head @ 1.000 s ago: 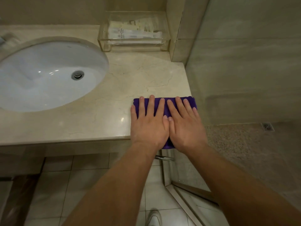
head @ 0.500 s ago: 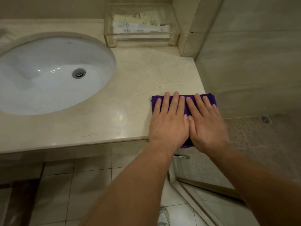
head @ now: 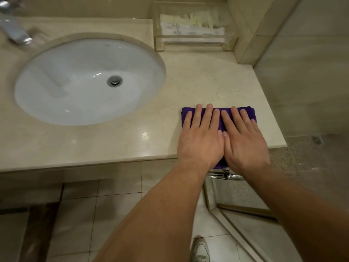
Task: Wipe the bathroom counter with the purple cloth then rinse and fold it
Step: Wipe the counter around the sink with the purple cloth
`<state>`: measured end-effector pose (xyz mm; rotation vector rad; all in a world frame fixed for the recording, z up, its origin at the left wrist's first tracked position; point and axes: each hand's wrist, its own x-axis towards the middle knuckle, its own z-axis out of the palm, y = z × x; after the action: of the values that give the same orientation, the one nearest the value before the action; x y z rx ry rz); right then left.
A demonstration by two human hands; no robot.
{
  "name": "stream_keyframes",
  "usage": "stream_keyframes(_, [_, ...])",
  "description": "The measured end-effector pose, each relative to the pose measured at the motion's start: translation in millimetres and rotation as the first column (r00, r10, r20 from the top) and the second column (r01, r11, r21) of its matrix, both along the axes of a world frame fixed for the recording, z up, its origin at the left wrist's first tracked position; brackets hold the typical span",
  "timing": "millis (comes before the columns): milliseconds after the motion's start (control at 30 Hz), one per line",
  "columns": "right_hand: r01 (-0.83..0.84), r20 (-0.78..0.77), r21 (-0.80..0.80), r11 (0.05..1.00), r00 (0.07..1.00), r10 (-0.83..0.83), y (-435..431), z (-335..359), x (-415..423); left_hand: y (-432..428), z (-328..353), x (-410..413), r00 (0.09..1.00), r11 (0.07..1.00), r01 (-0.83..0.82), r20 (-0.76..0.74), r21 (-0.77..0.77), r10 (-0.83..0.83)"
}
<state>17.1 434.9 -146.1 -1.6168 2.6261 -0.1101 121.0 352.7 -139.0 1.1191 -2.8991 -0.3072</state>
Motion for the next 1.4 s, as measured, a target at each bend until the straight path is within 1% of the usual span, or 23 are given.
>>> stream_keyframes(367, [-0.077, 0.046, 0.042, 0.996, 0.996, 0.075, -46.0, 4.9, 69.7, -37.6, 1.9, 76.8, 0.998, 0.998, -0.069, -0.008, 0.009, 0.069])
stream_keyframes(700, [-0.123, 0.050, 0.068, 0.990, 0.992, 0.120, -75.4, 4.2, 123.1, -63.0, 0.3, 134.3, 0.995, 0.995, -0.103, -0.013, 0.002, 0.103])
stream_keyframes(1233, [-0.196, 0.079, 0.043, 0.980, 0.978, 0.192, -121.0, 6.4, 214.5, -100.2, 3.0, 228.7, 0.984, 0.984, -0.180, 0.007, -0.017, 0.180])
stream_keyframes(1400, [-0.218, 0.087, 0.062, 0.974, 0.973, 0.212, -138.4, 7.2, 245.3, -114.5, 1.6, 260.6, 0.980, 0.979, -0.198, 0.023, -0.055, 0.200])
